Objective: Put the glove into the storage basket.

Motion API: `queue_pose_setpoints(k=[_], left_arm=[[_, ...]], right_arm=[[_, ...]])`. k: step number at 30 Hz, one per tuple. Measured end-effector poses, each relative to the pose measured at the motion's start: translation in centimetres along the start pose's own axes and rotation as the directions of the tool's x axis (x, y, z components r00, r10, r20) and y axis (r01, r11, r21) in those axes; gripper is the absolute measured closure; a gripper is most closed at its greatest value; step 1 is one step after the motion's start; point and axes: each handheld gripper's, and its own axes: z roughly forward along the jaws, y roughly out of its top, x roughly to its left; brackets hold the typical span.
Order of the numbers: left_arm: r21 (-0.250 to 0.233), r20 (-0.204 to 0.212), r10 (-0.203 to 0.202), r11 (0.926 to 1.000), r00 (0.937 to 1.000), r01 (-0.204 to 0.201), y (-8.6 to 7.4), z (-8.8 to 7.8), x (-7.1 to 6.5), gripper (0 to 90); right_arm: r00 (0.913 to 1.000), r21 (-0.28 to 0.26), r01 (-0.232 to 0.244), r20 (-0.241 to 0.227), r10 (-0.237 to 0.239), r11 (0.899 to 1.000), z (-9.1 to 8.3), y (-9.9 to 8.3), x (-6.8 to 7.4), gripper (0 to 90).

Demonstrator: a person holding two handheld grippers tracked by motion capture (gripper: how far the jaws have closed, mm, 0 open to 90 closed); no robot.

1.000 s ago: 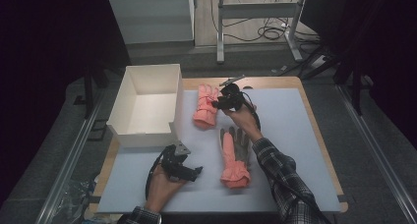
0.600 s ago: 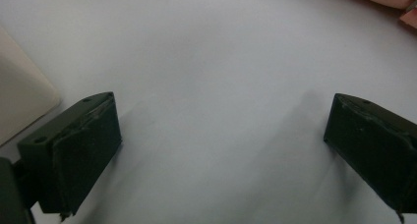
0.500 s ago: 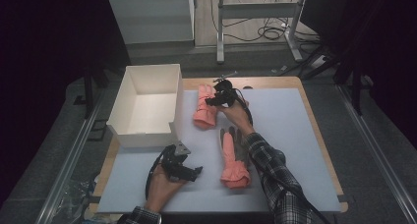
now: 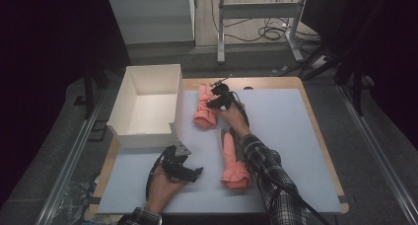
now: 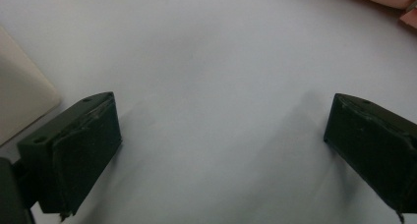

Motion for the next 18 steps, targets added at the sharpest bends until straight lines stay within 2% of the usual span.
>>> queue_pose_setpoints(k=[3,5,18], left_arm=[[0.0,0.0,0.0,1.0,1.0,0.0,0.0,0.0,0.0,0.4],[0.0,0.0,0.0,1.0,1.0,0.0,0.0,0.0,0.0,0.4],[0.0,0.0,0.001,1.0,1.0,-0.001,0.0,0.0,0.0,0.5]], right_arm=[[0.9994,0.007,0.024,0.024,-0.024,1.0,-0.2,0.1,0.4,82.0],[0.9989,0.0,0.033,0.033,-0.033,0.999,-0.3,0.1,0.5,84.2],[0.9998,-0.055,0.018,0.004,-0.018,0.998,-2.3,0.1,0.3,86.5]])
